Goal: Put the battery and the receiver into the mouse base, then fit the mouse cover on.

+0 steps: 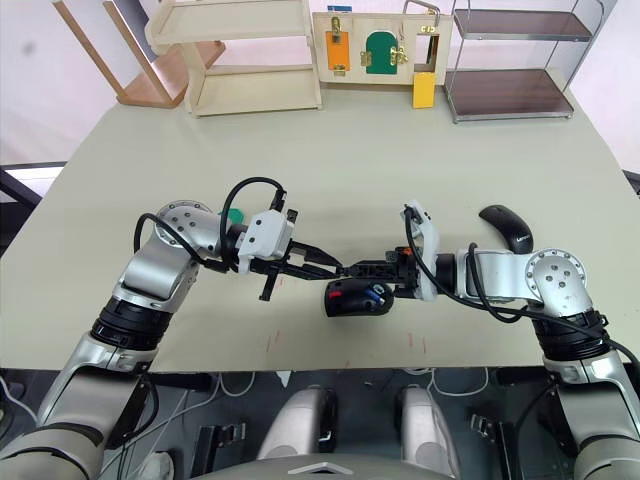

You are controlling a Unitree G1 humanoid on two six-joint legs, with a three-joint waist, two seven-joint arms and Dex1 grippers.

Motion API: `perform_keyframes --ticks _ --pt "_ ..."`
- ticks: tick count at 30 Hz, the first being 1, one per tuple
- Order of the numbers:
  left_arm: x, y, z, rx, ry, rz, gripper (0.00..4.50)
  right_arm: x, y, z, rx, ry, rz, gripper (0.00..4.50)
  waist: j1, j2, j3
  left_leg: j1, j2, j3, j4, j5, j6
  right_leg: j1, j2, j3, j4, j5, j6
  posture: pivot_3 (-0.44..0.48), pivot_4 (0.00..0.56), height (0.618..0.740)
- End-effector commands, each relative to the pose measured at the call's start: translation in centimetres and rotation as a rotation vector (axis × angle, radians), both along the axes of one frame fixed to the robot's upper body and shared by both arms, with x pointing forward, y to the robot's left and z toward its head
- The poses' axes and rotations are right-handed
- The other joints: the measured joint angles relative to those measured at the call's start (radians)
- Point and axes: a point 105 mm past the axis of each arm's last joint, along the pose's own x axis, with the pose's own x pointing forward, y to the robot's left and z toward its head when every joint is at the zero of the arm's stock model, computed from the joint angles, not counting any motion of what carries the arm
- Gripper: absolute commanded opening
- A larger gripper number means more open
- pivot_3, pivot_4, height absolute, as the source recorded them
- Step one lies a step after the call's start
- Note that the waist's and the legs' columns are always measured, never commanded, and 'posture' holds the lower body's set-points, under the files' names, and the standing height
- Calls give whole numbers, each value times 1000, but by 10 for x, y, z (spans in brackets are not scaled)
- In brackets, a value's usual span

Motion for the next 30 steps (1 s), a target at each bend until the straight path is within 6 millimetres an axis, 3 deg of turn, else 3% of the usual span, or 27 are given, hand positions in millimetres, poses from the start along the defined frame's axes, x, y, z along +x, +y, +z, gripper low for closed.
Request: perform_keyframes --ticks 1,9,10,13,18,24,30 --pt "-2 -4 7 -23 -28 -23 29 -15 10 12 56 -28 100 87 0 0 0 0 0 0 0 0 0 0 0 0 0 0 0 0 150 740" --pt "-3 -3 6 -19 18 -22 29 -10 7 11 52 -22 59 87 0 0 0 0 0 0 0 0 0 0 0 0 0 0 0 0 150 740" --pt "-3 -3 6 -18 16 -21 1055 -7 5 11 51 -22 46 0 0 0 0 0 0 0 0 0 0 0 0 0 0 0 0 0 150 740" --pt "-2 -3 7 -18 13 -19 2160 -3 0 10 36 -20 15 0 0 0 0 0 0 0 0 0 0 0 0 0 0 0 0 0 150 740" --pt "-1 -1 6 -19 12 -13 4453 1 -10 11 25 -23 -12 0 0 0 0 0 0 0 0 0 0 0 0 0 0 0 0 0 150 740" --pt "-2 1 4 -27 22 -4 4453 0 -18 16 23 -48 -20 0 0 0 0 0 0 0 0 0 0 0 0 0 0 0 0 0 150 740" --pt "-6 5 -1 -59 74 50 4453 -5 -35 37 17 -215 -37 0 1 0 0 0 0 -1 0 0 0 0 0 0 -1 0 0 0 150 740"
